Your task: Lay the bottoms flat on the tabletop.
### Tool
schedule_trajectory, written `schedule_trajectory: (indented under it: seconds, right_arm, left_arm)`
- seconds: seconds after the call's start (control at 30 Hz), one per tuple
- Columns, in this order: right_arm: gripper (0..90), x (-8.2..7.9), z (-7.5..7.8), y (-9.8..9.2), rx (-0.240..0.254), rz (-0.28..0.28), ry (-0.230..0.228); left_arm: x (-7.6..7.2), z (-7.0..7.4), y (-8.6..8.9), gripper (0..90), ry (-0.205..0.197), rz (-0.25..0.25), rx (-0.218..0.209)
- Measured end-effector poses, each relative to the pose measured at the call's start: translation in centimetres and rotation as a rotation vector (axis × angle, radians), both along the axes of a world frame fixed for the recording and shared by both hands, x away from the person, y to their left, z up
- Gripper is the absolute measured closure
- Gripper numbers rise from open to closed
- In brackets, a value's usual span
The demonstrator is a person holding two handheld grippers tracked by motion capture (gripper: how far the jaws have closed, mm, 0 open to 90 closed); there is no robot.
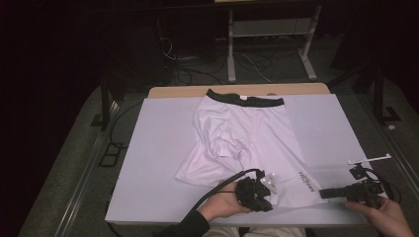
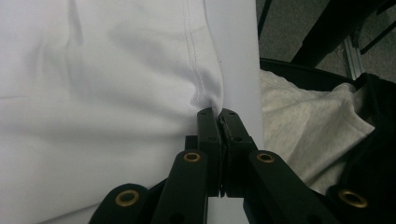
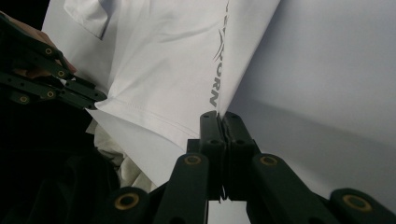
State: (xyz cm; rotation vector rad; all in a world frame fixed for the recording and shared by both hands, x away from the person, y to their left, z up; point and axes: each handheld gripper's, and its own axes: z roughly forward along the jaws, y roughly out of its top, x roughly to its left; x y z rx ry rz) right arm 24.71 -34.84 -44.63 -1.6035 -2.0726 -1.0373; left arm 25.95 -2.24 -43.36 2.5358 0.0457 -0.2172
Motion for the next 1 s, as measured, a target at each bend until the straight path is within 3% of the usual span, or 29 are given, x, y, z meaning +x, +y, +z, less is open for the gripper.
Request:
schedule_trajectory:
  seconds: [0.2,0.33,0.6,0.77,1.0]
  right_arm:
    - [85.2,0.0,0.1,-0.2,-0.003,-0.002,-0.002]
    - [76.7,0.0,0.3,0.0,-0.027,0.001,-0.024]
    - [57.4,-0.2,1.4,0.2,-0.066,-0.03,-0.138]
    - [42.6,0.0,2.2,0.5,-0.089,-0.034,-0.206]
    - [23.4,0.4,3.3,1.2,-0.103,-0.037,-0.282]
  left_arm:
    - [0.0,-0.1,-0.2,87.6,0.021,-0.007,-0.009]
    - [0.1,0.0,-0.1,82.9,0.051,-0.012,-0.032]
    - [0.2,0.8,0.7,58.0,0.037,-0.007,-0.076]
    - [0.7,1.2,1.2,44.4,0.072,0.033,-0.129]
    - [1.4,1.7,2.2,28.2,0.073,0.076,-0.197]
